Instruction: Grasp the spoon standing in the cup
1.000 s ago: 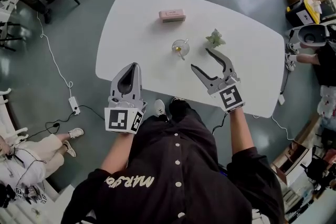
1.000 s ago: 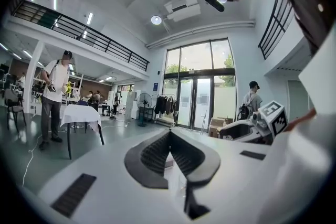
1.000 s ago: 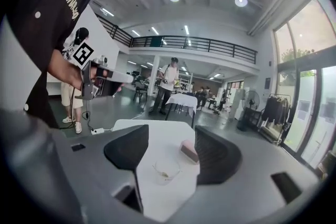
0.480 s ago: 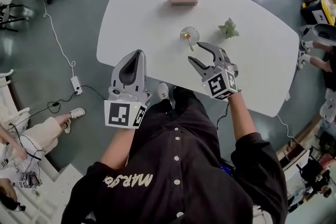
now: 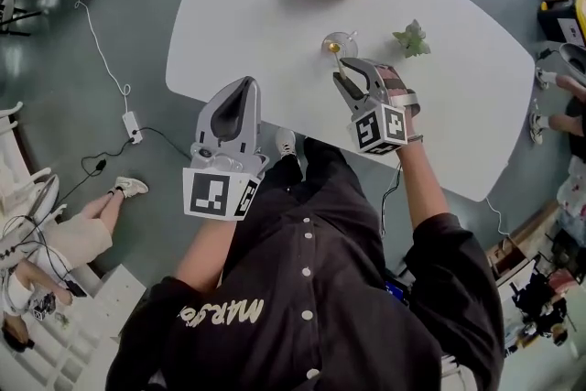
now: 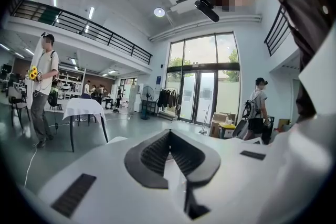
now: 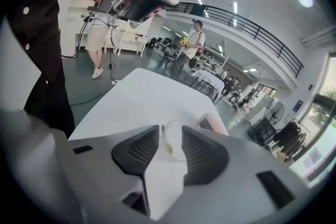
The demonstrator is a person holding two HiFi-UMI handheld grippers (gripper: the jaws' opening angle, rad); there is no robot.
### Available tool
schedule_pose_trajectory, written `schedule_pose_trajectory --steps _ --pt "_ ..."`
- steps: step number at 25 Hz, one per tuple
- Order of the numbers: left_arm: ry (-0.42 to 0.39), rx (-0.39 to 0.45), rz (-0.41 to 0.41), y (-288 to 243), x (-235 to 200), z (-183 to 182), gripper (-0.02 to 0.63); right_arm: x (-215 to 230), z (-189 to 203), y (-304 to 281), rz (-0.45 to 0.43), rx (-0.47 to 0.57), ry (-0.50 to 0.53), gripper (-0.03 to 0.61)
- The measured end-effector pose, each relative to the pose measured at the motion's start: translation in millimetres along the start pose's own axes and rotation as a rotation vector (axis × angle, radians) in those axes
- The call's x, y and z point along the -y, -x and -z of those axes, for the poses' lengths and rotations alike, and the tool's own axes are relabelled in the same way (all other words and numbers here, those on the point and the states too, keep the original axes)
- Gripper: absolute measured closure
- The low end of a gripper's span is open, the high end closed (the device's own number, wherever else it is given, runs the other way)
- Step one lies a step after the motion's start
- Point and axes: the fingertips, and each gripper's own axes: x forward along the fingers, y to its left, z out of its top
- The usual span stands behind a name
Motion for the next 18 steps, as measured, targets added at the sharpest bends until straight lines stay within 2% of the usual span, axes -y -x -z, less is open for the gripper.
schedule_pose_trajectory --steps 4,8,18 --pt "0.01 -0.004 -0.009 0.4 -0.5 1.9 0.606 -5.2 3.5 -2.8 -0.012 -0.01 0.0 0.475" --pt "0.015 -0.014 -0.016 0.2 -1.1 4.3 0.606 -9.3 5.3 -4.3 -0.019 -0.013 0.019 0.557" --pt "0.009 -0.001 -0.016 0.8 4.4 -1.9 0.606 -9.3 -2.2 0.9 -0.036 0.011 0.008 0.569"
